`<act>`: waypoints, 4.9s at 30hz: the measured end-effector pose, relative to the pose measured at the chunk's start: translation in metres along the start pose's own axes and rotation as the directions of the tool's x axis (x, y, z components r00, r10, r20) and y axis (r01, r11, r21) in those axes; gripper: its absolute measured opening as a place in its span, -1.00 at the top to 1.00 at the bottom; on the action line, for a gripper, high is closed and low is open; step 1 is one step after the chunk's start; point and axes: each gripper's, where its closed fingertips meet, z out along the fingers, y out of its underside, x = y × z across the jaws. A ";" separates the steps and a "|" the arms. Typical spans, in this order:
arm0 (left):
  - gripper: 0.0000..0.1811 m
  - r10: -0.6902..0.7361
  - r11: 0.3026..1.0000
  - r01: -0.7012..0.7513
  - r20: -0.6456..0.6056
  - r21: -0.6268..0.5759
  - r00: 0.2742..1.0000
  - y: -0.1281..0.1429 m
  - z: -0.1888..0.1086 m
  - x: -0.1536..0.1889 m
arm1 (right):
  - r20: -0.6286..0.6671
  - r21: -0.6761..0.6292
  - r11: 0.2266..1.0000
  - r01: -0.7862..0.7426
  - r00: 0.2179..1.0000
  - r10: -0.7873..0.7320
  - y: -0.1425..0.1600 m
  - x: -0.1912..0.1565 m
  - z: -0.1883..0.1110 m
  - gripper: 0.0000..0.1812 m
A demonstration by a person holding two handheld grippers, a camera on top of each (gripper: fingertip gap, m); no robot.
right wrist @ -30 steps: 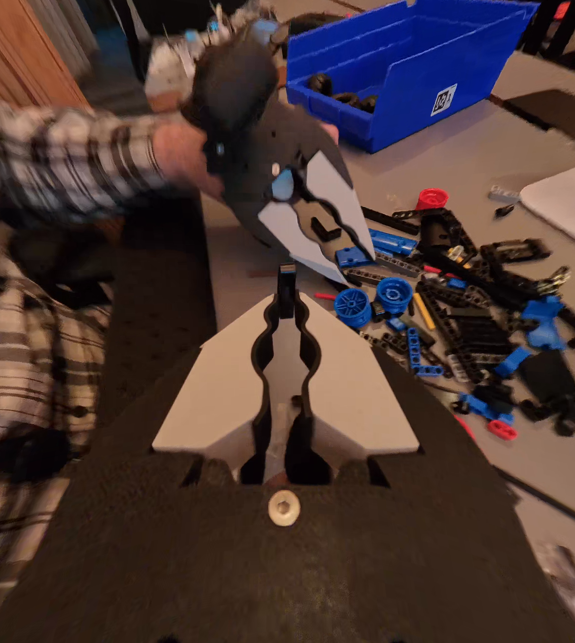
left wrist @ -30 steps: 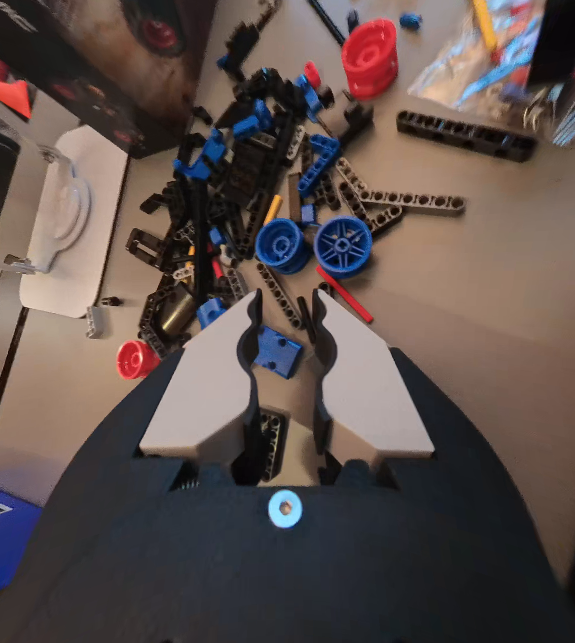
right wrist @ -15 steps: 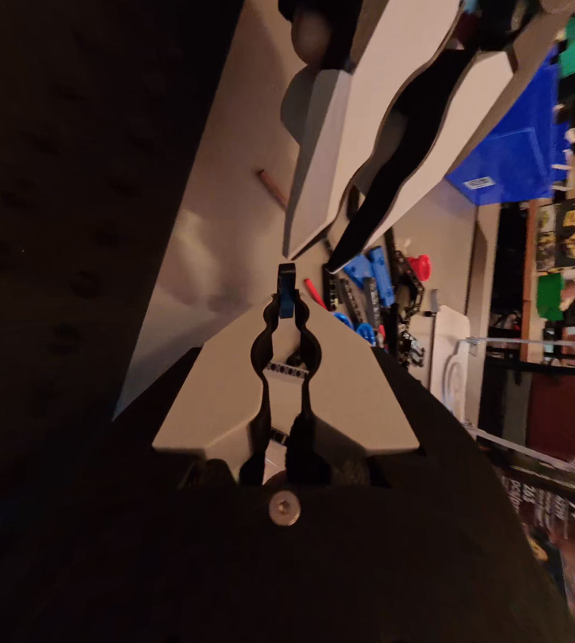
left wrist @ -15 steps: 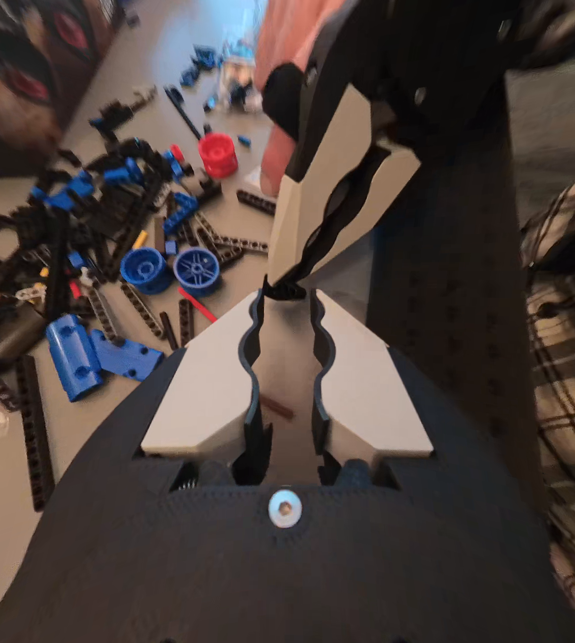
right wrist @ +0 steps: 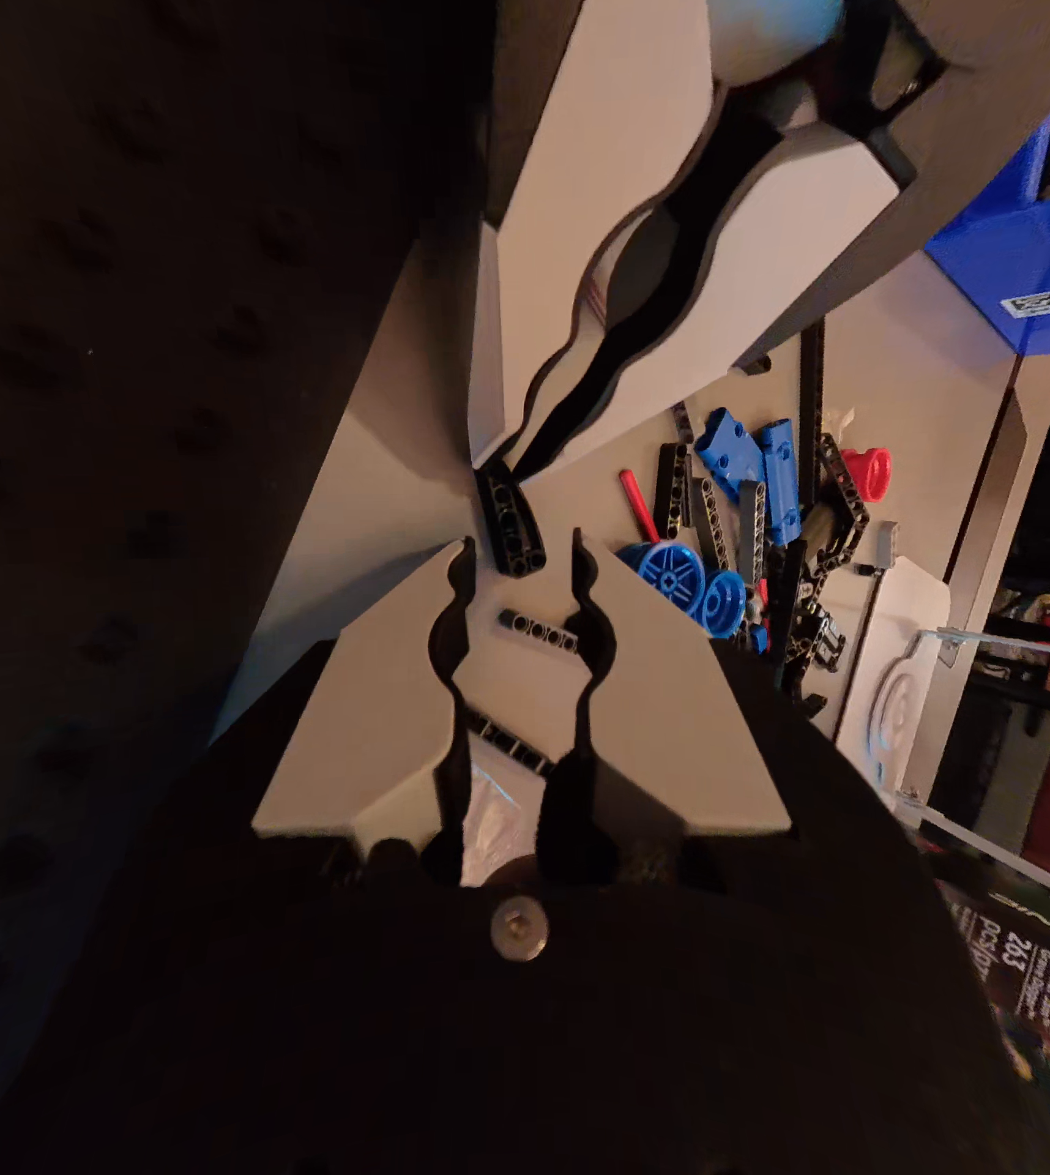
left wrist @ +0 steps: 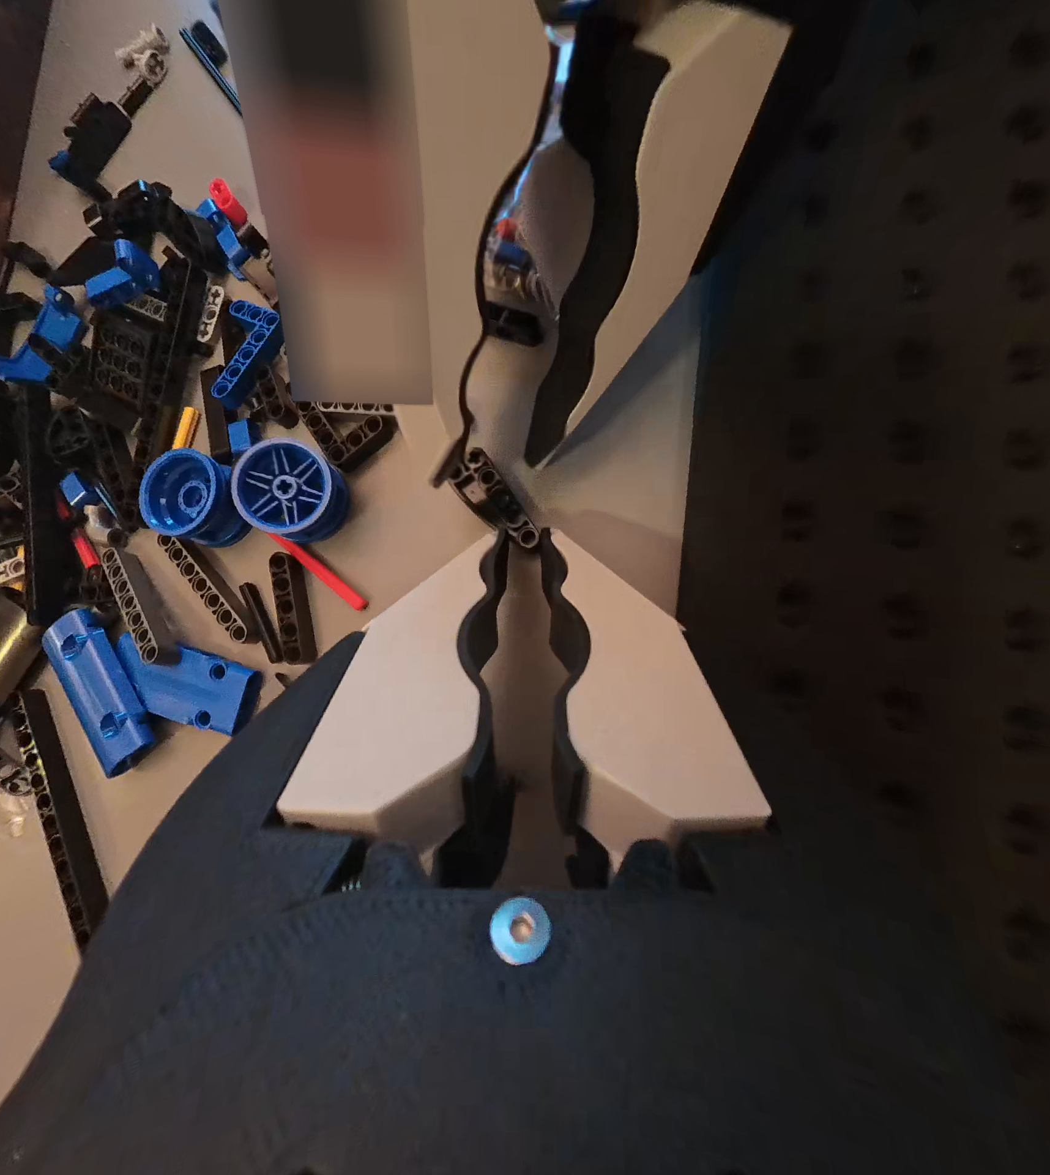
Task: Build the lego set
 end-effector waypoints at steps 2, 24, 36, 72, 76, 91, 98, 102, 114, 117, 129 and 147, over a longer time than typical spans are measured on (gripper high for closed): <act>0.91 -0.006 1.000 0.006 0.007 -0.005 1.000 -0.002 0.000 0.001 | 0.017 0.019 0.998 -0.061 0.998 0.061 0.001 0.000 -0.007 0.68; 0.67 -0.138 0.990 0.134 0.080 0.051 0.987 0.007 -0.015 -0.022 | -0.015 0.057 0.923 -0.380 0.924 0.381 0.023 0.015 -0.028 0.84; 0.65 -0.088 0.995 0.085 0.053 0.047 0.995 -0.001 0.002 -0.014 | -0.112 0.110 0.851 -0.513 0.844 0.524 0.058 0.021 -0.084 0.85; 0.78 -0.116 0.972 0.061 0.238 0.226 0.964 -0.019 -0.009 -0.052 | -0.228 -0.025 0.597 -0.802 0.586 0.777 0.213 0.040 -0.145 0.91; 0.78 -0.114 0.974 0.058 0.247 0.221 0.962 -0.016 -0.010 -0.053 | -0.199 -0.145 0.598 -0.788 0.616 0.763 0.246 0.041 -0.121 0.94; 0.79 -0.113 0.973 0.058 0.242 0.222 0.964 -0.015 -0.008 -0.054 | 0.058 -0.246 0.710 -0.659 0.722 0.690 0.295 0.022 -0.100 0.80; 0.79 -0.099 0.975 0.046 0.243 0.215 0.965 -0.014 -0.006 -0.054 | 0.169 -0.260 0.842 -0.473 0.836 0.522 0.294 0.023 -0.101 0.81; 0.80 -0.096 0.976 0.042 0.247 0.214 0.964 -0.014 -0.006 -0.054 | 0.195 -0.322 0.839 -0.438 0.837 0.511 0.298 0.017 -0.100 0.81; 0.80 -0.083 0.975 0.031 0.230 0.222 0.970 -0.017 -0.006 -0.051 | -0.033 -0.284 0.412 -0.866 0.438 0.898 0.289 0.012 -0.097 0.87; 0.80 -0.083 0.972 0.027 0.236 0.232 0.968 -0.018 -0.009 -0.051 | -0.067 -0.301 0.383 -0.873 0.420 0.905 0.290 0.009 -0.096 0.87; 0.80 -0.077 0.971 0.018 0.238 0.240 0.968 -0.020 -0.011 -0.050 | -0.127 -0.289 0.352 -0.890 0.400 0.908 0.297 0.010 -0.096 0.95; 0.76 -0.176 0.891 0.018 0.309 0.454 0.935 -0.089 -0.044 -0.071 | -0.305 0.088 0.779 -0.620 0.728 0.614 0.117 0.095 -0.145 0.97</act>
